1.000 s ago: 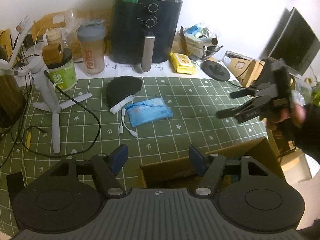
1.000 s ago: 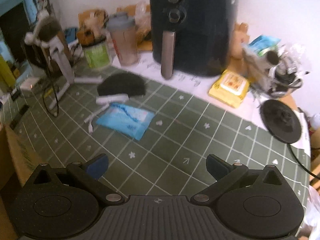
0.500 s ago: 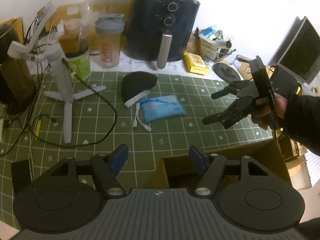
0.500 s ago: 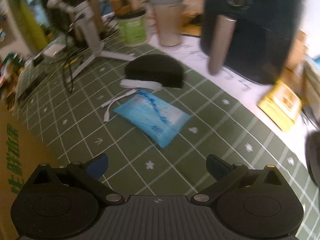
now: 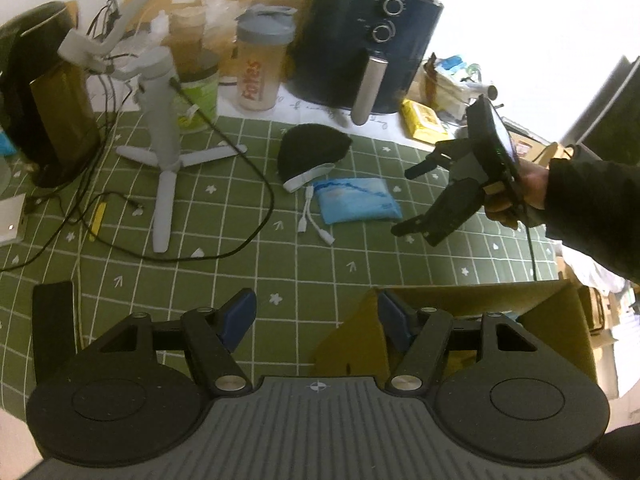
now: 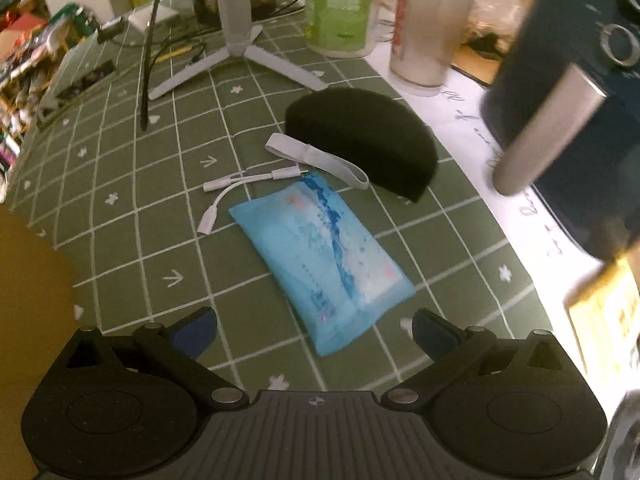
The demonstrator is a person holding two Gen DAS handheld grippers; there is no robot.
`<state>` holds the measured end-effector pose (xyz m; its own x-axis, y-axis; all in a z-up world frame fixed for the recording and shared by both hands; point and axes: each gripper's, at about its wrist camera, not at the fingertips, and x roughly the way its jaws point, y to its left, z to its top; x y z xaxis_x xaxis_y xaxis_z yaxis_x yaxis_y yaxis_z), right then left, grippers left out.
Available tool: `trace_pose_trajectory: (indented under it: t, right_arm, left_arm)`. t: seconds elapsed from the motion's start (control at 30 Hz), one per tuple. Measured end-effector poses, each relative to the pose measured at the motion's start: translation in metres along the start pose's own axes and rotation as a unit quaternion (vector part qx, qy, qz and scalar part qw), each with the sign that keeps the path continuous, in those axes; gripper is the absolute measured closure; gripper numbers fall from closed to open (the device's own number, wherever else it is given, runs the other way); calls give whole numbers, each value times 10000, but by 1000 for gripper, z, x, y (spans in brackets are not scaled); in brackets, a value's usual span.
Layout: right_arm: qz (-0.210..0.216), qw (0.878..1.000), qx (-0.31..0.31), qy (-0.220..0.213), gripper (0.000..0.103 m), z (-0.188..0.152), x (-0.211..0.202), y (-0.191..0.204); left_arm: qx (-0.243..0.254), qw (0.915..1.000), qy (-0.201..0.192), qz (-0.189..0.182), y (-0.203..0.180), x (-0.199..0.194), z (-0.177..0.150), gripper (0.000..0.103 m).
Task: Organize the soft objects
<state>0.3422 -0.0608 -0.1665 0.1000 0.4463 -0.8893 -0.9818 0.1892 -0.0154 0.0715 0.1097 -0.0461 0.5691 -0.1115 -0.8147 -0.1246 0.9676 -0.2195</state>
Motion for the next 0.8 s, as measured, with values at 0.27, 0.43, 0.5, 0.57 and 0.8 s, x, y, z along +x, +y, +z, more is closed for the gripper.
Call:
trace_pose_trajectory:
  t: [0.27, 0.43, 0.5, 0.57, 0.8]
  right_arm:
    - [154, 9993, -274, 178, 0, 27, 38, -4]
    - [320, 9990, -238, 220, 0, 41, 53, -8]
    - [452, 9983, -122, 353, 0, 43, 59, -11]
    - [478, 9981, -126, 377, 1, 43, 59, -11]
    - [612, 9946, -434, 718, 12, 33, 49, 3]
  left_arm:
    - [-250, 9995, 75, 161, 14, -1, -9, 37]
    - [-336, 9991, 82, 227, 20, -4, -12, 37]
    - [-347, 9991, 90, 240, 21, -4, -12, 37]
    - [-354, 9990, 88, 241, 22, -4, -12, 37]
    - [-300, 9994, 73, 180, 22, -2, -10, 37]
